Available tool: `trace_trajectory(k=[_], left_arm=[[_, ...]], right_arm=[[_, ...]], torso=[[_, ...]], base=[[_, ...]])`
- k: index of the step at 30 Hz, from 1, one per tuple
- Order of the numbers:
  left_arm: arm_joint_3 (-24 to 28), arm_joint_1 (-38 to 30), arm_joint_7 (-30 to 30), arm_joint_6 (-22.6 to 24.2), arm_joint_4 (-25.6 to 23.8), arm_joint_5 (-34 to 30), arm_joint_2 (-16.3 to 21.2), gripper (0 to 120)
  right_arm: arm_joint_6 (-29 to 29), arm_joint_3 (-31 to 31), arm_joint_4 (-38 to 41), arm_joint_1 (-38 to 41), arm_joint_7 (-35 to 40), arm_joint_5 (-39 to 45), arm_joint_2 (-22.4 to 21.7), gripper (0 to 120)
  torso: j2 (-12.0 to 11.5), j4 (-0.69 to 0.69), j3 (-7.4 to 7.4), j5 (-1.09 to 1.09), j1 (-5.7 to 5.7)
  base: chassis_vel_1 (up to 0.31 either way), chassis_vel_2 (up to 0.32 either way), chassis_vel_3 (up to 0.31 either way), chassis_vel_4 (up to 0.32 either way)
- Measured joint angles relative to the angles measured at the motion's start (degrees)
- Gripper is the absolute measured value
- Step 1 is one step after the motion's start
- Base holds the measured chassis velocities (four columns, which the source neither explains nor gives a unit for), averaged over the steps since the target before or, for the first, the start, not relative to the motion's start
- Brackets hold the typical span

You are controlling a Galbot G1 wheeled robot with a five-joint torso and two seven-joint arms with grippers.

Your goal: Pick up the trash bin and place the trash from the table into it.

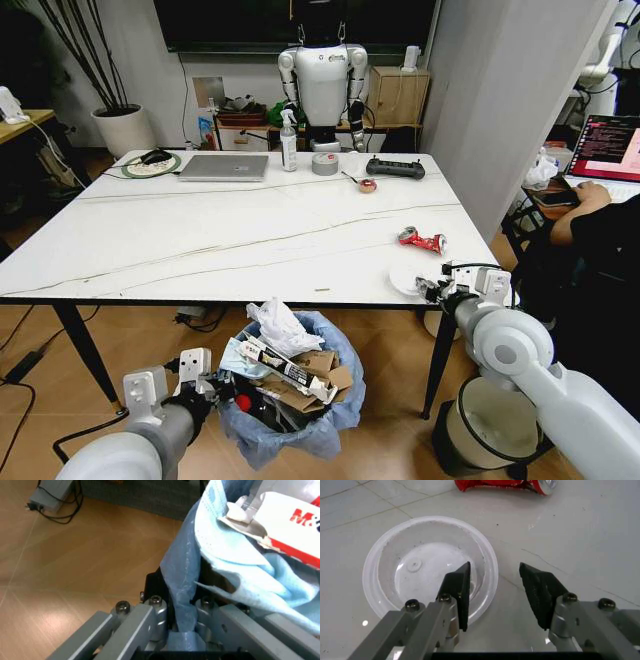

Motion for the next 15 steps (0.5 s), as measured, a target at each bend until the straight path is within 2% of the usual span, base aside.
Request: trace_trajectory(k=[1, 3, 9, 15], left_arm=[[0.0, 0.0, 0.0, 0.0, 0.0, 0.0, 0.0, 2], [0.0, -0.1, 0.0, 0.0, 0.0, 0.0, 0.0, 2], [-0.2, -0.4, 0.0, 0.0, 0.0, 0.0, 0.0, 2], [-0.2, -0.4, 0.0, 0.0, 0.0, -0.1, -0.1, 2]], right_arm=[[0.0, -0.2, 0.0, 0.1, 0.0, 0.0, -0.1, 28], [0.0, -0.3, -0.1, 0.3, 0.0, 0.0, -0.1, 27], [0.7, -1.4, -0.3, 1.0, 0.0, -0.7, -0.3, 0], [1.4, -1.7, -0.3, 1.0, 0.0, -1.8, -0.3, 0]], torso=[[0.0, 0.00, 0.00, 0.00, 0.00], [0.0, 0.00, 0.00, 0.00, 0.00], [0.0, 0.00, 0.00, 0.00, 0.00], [0.0, 0.00, 0.00, 0.00, 0.00]], base=[[0.000, 0.000, 0.000, 0.000], [0.000, 0.000, 0.000, 0.000], [0.000, 0.000, 0.000, 0.000], [0.000, 0.000, 0.000, 0.000]])
